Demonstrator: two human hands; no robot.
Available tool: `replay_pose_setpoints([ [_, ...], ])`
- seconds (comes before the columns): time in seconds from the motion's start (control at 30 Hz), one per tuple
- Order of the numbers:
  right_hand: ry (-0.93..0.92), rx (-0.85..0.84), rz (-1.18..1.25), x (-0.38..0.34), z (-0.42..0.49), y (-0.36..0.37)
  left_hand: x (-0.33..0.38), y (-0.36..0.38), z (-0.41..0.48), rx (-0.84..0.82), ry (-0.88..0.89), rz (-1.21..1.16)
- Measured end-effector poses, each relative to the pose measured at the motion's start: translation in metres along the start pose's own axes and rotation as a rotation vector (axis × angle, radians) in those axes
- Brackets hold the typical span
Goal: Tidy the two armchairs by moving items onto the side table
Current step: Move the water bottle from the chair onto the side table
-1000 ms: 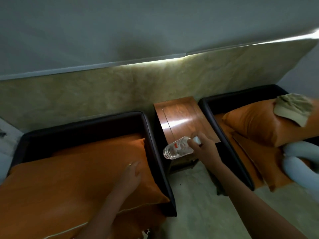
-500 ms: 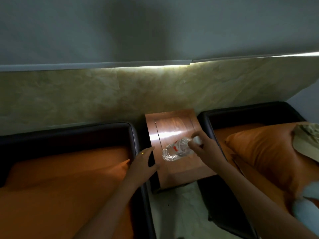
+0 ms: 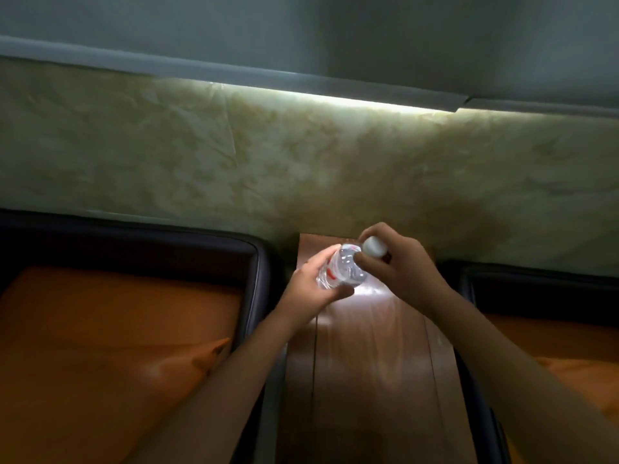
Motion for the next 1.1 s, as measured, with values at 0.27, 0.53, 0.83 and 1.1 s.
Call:
replay_pose_setpoints([
  [0.27,0.004,0.122,0.261,0.047,0.018,0.025,-0.034,0.0,0.033,0.088,-0.037,-0.123],
  [0.53,0.077,-0.07,0.461,0.081,0.001,0.077,-0.044,0.005,0.028,0.04,-0.034,-0.076],
  [0.83,0.117,-0.04,0.639,0.09,0.024,0.094,-0.041,-0.005,0.056,0.039,0.051,-0.095],
  [1.1,0.103,-0.043,0.605,0.092,0.048,0.091,-0.029,-0.021,0.075,0.003,0.088,-0.044],
])
Point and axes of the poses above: each hand's wrist, its own z-axis towards the middle knuckle, its own y-axis out of the palm, x = y × z, the point moved 10 cm from there along z, towards the middle knuckle, and after that the axes turned 3 degrees about -x, right-handed, at the moved point
